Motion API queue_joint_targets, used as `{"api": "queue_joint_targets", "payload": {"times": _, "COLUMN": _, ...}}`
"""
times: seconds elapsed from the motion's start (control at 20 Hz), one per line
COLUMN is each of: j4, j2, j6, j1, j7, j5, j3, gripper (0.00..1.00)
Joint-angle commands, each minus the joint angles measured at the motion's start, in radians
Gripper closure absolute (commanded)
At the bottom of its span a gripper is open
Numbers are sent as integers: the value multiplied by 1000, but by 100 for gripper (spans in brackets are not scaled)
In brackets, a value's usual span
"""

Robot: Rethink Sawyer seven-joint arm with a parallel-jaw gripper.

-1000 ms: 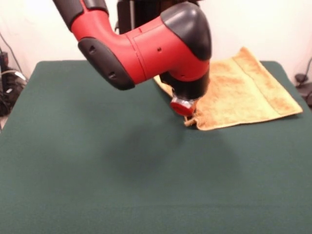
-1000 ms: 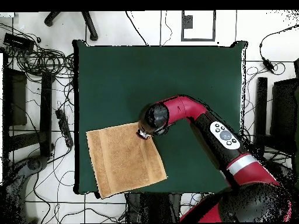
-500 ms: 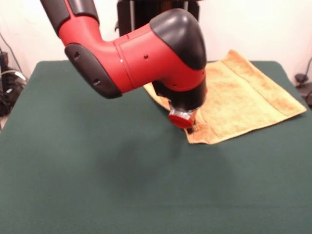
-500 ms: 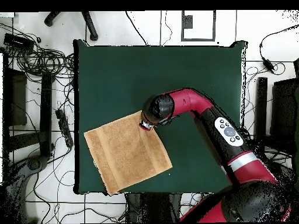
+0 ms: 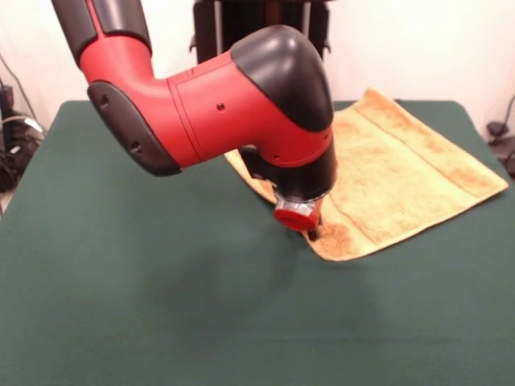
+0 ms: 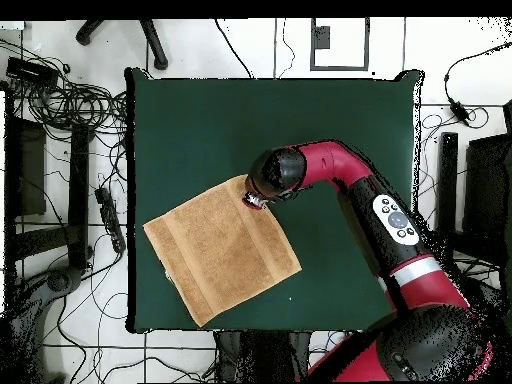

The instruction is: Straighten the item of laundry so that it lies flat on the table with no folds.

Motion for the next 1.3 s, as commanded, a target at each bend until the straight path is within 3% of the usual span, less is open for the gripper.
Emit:
{"api": "queue_joint_targets", "payload": {"times": 0.05, "j4": -203, "j2": 26, "j6": -24, "j1": 43, "j7": -337, "j5": -57, "j3": -4, "gripper": 100}}
{"api": "queue_joint_targets", "payload": {"times": 0.75, "j4": -271, "j2": 58, "j6": 7, "j1": 70, "j7": -400, "j5": -39, "j3": -11, "gripper": 100}}
{"api": "queue_joint_targets", "payload": {"times": 1.3, "j4": -252, "j2": 50, "j6": 6, "j1": 66, "j7": -403, "j5": -37, "j3": -16, "gripper": 100}}
